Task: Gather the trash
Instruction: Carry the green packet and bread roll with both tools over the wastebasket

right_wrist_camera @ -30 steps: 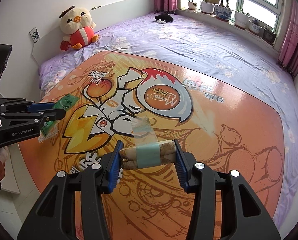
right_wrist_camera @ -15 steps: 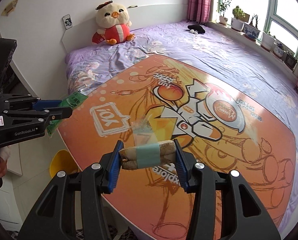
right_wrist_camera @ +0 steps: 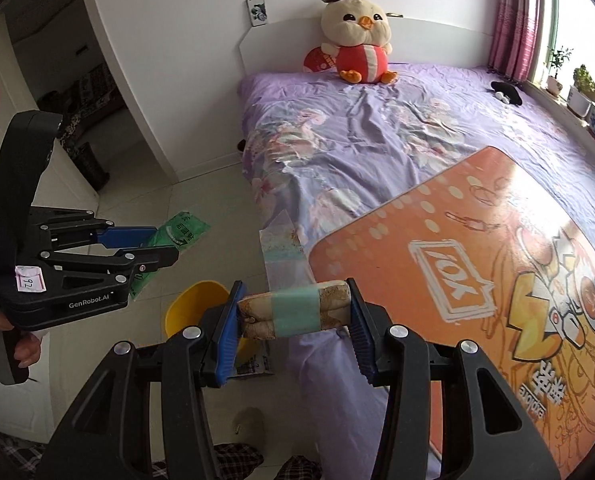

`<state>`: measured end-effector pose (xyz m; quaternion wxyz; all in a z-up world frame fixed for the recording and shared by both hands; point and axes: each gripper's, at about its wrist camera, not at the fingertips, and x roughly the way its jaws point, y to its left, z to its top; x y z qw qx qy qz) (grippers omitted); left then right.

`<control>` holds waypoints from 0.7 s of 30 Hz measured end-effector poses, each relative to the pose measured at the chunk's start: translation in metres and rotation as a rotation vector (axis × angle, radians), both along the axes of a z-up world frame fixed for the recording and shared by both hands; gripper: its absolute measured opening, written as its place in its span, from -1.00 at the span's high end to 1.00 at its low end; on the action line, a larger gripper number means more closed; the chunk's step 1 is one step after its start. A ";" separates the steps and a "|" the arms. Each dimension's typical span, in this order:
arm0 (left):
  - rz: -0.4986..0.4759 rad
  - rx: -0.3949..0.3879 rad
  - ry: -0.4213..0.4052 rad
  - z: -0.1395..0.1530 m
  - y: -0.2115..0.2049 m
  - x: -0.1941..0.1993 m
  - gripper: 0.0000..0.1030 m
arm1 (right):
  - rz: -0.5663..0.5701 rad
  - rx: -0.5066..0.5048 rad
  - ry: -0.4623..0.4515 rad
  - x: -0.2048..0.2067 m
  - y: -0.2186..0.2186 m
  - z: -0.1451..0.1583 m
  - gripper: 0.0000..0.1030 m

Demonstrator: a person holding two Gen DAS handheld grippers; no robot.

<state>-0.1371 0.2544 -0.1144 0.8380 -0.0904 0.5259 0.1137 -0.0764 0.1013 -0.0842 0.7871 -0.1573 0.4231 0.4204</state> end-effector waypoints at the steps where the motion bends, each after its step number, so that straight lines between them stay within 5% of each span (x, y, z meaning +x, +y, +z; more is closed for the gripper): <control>1: 0.020 -0.005 0.006 -0.005 0.008 -0.008 0.41 | 0.026 -0.003 0.006 -0.005 0.011 -0.003 0.04; 11: 0.199 -0.056 0.095 -0.062 0.076 -0.073 0.41 | 0.250 -0.051 0.087 -0.047 0.101 -0.056 0.04; 21: 0.327 -0.120 0.162 -0.142 0.117 -0.100 0.41 | 0.371 -0.159 0.172 -0.059 0.166 -0.144 0.03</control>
